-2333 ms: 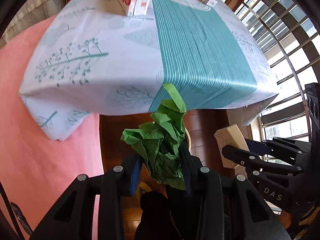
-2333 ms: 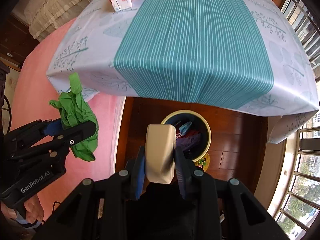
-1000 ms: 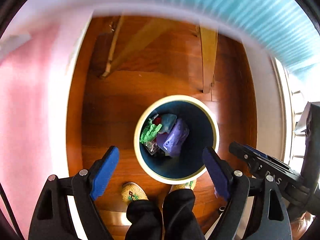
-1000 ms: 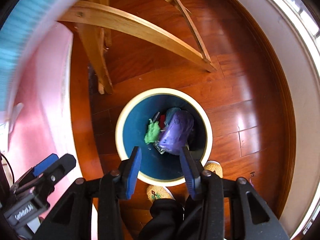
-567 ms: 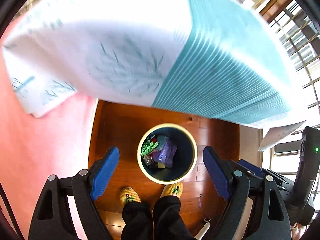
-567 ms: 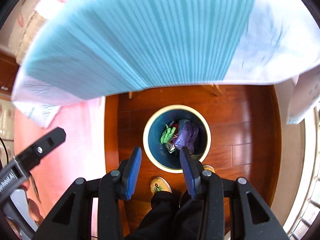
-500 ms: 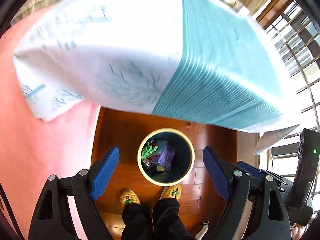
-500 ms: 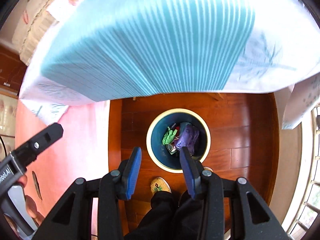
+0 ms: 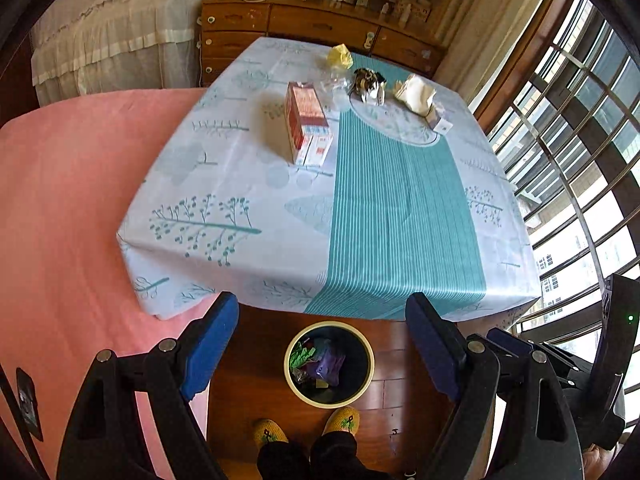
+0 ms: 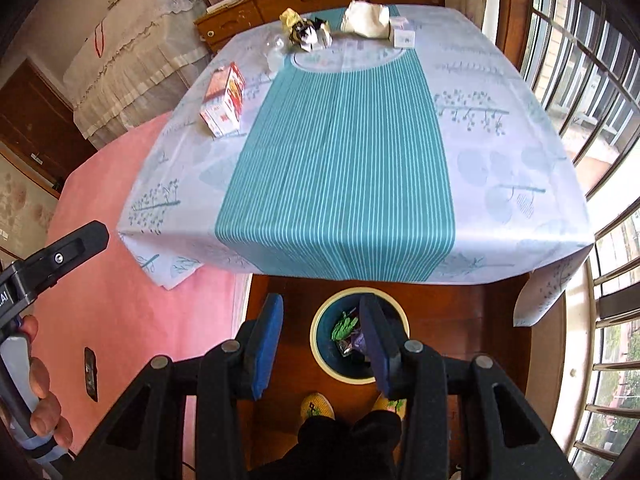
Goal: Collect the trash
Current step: 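Raise both tools from the bin and move toward the cartons, then grasp the white-blue box with the right tool while the left grasps the pink carton, then carry the pink carton and white-blue box over the bin and release both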
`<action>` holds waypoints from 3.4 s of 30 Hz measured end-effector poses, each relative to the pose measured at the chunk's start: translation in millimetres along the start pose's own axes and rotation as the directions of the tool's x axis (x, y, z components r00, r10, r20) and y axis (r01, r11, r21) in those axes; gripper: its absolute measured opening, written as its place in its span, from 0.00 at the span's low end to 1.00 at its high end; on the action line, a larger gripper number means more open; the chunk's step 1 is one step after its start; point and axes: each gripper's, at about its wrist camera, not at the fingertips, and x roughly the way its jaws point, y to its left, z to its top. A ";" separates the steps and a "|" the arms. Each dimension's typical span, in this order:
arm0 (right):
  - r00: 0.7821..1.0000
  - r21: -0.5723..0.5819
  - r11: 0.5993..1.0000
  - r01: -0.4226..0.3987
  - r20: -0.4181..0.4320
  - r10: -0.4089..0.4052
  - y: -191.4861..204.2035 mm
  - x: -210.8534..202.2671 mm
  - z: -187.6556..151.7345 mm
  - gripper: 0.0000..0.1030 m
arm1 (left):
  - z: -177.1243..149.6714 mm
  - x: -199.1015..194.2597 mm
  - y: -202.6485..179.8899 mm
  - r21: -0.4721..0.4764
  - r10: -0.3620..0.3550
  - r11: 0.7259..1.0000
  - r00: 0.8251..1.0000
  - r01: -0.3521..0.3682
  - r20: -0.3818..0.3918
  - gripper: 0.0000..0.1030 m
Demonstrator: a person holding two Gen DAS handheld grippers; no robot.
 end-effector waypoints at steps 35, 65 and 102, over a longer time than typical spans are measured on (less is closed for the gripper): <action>0.971 -0.003 0.999 0.032 0.239 -0.030 -67.7 -13.2 221.5 0.39 | 183.1 80.9 -11.4 -0.112 0.109 0.988 0.994 -0.106 0.027 0.82; 0.996 -0.123 0.992 0.024 -0.088 -0.035 -134.5 194.0 373.0 0.34 | 218.2 267.8 13.6 -0.329 0.282 0.861 0.901 -0.389 -0.329 0.39; 0.990 0.025 0.995 0.097 0.097 -0.099 -0.4 -6.7 90.8 0.33 | 77.3 32.9 34.7 -0.015 -0.005 1.000 0.996 0.004 -0.084 0.38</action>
